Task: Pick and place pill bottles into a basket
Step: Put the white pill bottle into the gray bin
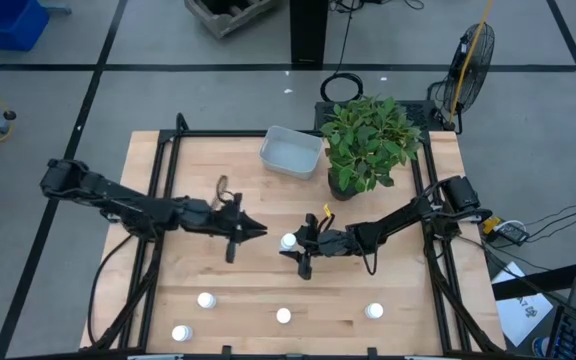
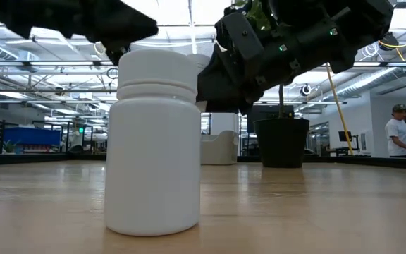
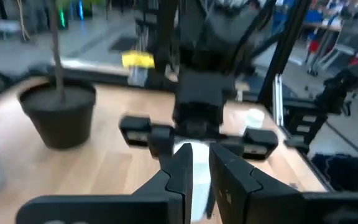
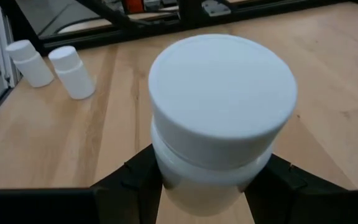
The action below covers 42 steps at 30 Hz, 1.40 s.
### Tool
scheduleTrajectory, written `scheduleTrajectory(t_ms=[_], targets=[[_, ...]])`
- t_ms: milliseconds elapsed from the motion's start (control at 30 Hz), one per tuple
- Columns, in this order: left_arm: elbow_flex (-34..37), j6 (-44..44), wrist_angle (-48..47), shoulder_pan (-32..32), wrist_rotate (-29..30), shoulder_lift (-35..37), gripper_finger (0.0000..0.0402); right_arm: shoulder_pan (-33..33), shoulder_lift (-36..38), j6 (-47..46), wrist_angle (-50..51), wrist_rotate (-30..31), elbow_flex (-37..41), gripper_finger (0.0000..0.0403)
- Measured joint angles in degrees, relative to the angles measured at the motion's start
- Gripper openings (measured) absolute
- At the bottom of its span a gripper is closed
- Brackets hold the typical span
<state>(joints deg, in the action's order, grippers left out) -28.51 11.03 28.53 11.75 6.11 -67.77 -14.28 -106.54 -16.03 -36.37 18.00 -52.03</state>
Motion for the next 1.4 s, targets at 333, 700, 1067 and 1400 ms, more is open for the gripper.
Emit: scheduleTrajectory(t_ms=[333, 700, 1067, 1400], targets=[[-7.0, 4.1, -3.2, 0.8, 0.5, -11.7, 0.0167, 0.0, 0.0, 0.3, 0.0, 0.1, 0.0, 0.0171], [-10.9, 5.6, -2.8, 1.9, 2.0, -17.2, 0.0340, 0.0, 0.0, 0.2, -0.7, 0.0, 0.0, 0.0171], [-15.9, 5.1, -2.2, 1.4, 1.2, -25.2, 0.0342, -0.1, 0.0, 0.4, -0.4, -0.3, 0.1, 0.0171], [-16.3, 4.5, -3.9, 1.4, 4.8, -23.2, 0.0258, -0.1, 0.0, 0.2, 0.6, 0.0, 0.0, 0.0171]])
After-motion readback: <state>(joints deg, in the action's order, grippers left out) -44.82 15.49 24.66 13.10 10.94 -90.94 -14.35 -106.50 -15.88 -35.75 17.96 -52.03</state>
